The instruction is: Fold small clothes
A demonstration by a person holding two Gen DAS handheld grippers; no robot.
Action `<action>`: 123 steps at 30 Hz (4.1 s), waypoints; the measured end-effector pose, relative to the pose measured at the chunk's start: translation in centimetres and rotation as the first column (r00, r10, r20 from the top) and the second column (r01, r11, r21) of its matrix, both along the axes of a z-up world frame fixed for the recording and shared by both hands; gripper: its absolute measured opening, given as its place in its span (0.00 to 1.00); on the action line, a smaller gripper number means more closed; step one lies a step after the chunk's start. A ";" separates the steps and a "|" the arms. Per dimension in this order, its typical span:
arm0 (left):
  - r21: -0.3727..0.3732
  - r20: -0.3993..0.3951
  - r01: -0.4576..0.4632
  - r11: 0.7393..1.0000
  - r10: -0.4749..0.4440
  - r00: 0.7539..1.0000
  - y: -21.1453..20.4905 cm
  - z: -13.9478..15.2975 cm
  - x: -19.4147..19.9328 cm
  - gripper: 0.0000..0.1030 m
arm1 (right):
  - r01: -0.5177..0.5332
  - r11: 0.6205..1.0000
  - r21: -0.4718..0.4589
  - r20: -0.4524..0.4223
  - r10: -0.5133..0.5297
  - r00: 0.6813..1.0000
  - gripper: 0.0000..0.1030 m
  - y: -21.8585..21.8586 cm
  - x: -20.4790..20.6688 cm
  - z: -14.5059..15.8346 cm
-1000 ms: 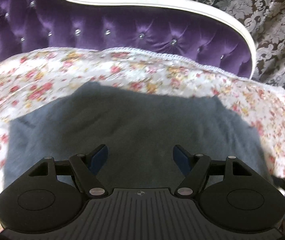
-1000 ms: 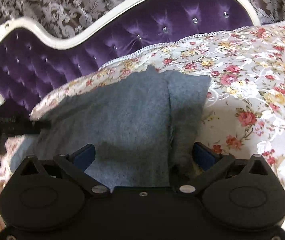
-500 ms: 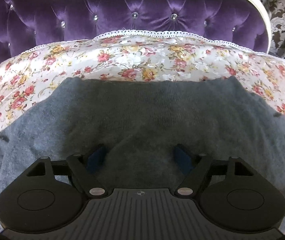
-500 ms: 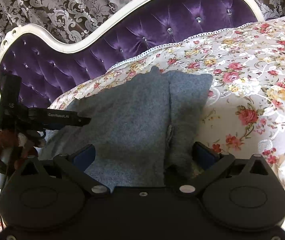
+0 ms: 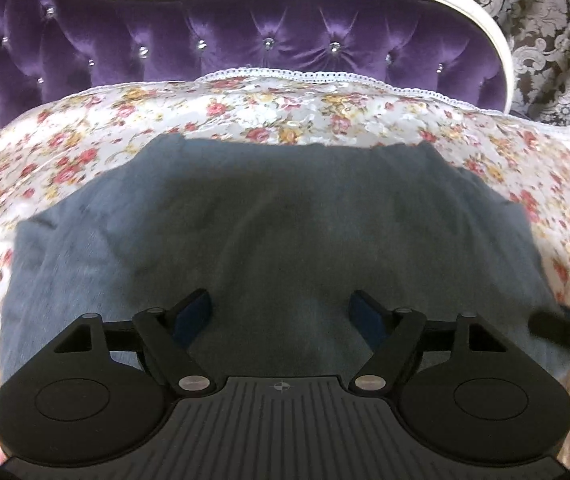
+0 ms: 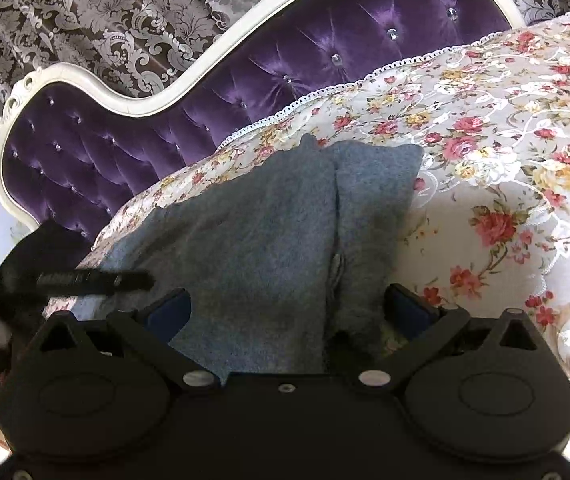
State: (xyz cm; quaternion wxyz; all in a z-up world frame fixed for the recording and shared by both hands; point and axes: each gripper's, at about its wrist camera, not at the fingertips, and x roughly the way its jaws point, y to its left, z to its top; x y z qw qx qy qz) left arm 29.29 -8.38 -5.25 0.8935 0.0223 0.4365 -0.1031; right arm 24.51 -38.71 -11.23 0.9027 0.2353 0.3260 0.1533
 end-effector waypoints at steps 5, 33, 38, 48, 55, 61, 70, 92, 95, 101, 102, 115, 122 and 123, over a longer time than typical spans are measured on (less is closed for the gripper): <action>0.059 0.033 0.036 0.998 -0.038 0.999 -0.4 -1.4 -0.3 0.75 | -0.015 1.000 0.007 -0.016 0.015 1.000 1.00 -0.2 0.3 0.1; -0.023 0.157 -0.030 0.999 0.033 0.987 5.1 -3.2 -14.0 0.75 | -0.080 0.992 -0.097 -0.156 0.064 0.986 0.65 3.2 5.6 1.9; -0.045 0.160 -0.023 0.999 0.030 0.987 5.5 -3.4 -14.1 0.77 | -0.044 0.983 -0.176 -0.148 0.018 0.989 0.31 4.5 5.7 2.8; -0.087 0.171 -0.018 0.996 0.033 0.985 6.1 -3.8 -14.7 0.78 | -0.109 0.941 -0.321 -0.063 0.093 0.994 0.26 12.4 6.5 10.2; -0.130 0.175 -0.020 0.991 0.043 0.984 6.7 -3.8 -14.7 0.78 | -0.272 0.923 -0.272 -0.087 0.258 0.962 0.26 21.6 9.3 11.4; -0.130 0.180 -0.019 0.991 0.043 0.983 6.6 -3.8 -14.8 0.78 | -0.390 0.874 -0.289 -0.148 0.361 0.921 0.25 28.4 10.8 10.0; -0.141 0.182 -0.022 0.990 0.048 0.982 6.9 -3.9 -14.9 0.78 | -0.476 0.861 -0.177 -0.157 0.453 0.878 0.59 30.3 11.3 8.7; -0.169 0.217 -0.040 0.985 0.077 0.973 10.4 1.5 -13.0 0.77 | -0.139 0.960 -0.242 0.001 0.144 0.990 0.66 15.5 5.0 8.0; -0.124 0.257 -0.061 0.990 0.091 0.962 10.5 2.4 -10.7 0.77 | -0.099 0.928 -0.359 0.054 0.127 0.990 0.66 16.2 4.0 7.1; -0.015 0.308 -0.144 0.989 0.141 0.941 10.5 2.2 -6.3 0.77 | -0.140 0.852 -0.504 0.078 0.206 0.975 0.65 21.0 3.3 4.3; 0.008 0.301 -0.161 0.987 0.151 0.942 10.6 1.8 -5.6 0.77 | -0.159 0.833 -0.530 0.074 0.232 0.970 0.65 22.0 3.0 3.6; -0.117 0.158 -0.199 0.973 0.217 0.963 15.2 -1.2 -3.4 0.84 | -0.072 0.885 -0.459 0.249 0.206 0.946 0.69 20.5 3.0 5.5; -0.149 0.133 -0.202 0.968 0.222 0.966 15.6 -1.5 -2.7 0.85 | -0.213 0.919 -0.331 0.176 0.282 0.943 0.69 20.6 9.4 5.4; -0.150 0.132 -0.201 0.968 0.221 0.966 15.7 -1.6 -2.6 0.86 | -0.230 0.918 -0.324 0.155 0.291 0.944 0.69 21.0 10.5 5.0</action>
